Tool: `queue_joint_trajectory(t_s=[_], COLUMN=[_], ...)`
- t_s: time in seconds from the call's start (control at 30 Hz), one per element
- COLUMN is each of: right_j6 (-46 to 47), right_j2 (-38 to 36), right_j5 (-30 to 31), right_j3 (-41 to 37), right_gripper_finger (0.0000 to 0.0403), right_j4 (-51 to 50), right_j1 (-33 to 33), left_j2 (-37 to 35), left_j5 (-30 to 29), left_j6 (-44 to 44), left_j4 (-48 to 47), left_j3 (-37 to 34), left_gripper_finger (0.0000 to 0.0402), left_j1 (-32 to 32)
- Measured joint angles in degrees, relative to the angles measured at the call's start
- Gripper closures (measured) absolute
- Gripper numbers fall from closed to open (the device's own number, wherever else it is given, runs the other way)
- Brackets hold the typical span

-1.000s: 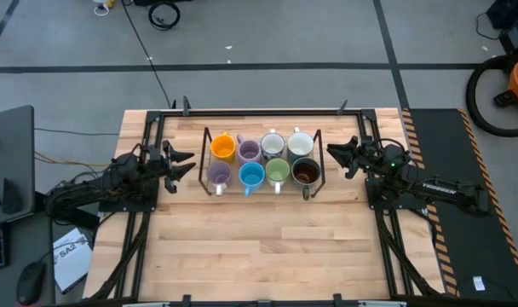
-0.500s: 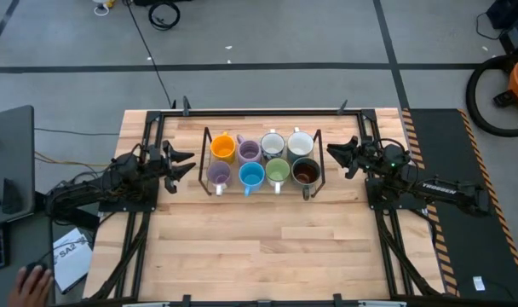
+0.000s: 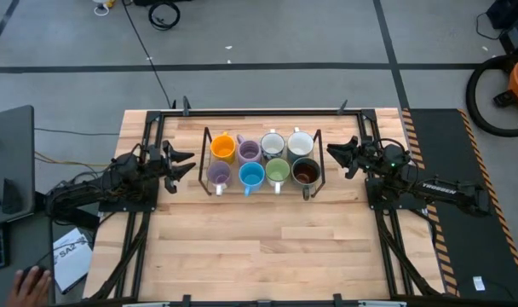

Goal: Place coffee mugs
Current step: Return to Home Position

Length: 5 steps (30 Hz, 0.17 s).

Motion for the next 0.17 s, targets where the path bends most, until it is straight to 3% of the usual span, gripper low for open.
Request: queue_joint_trajectory(t_s=[0.17], right_j6=[0.00], right_j2=[0.00], right_j5=[0.00], right_j3=[0.00], right_gripper_finger=[0.0291], right_j4=[-0.01], right_j1=[0.00], left_j2=[0.01], left_j5=[0.00], left_j6=[0.00], left_j4=[0.00], left_j3=[0.00], left_gripper_finger=[0.0221], left_j1=[-0.01])
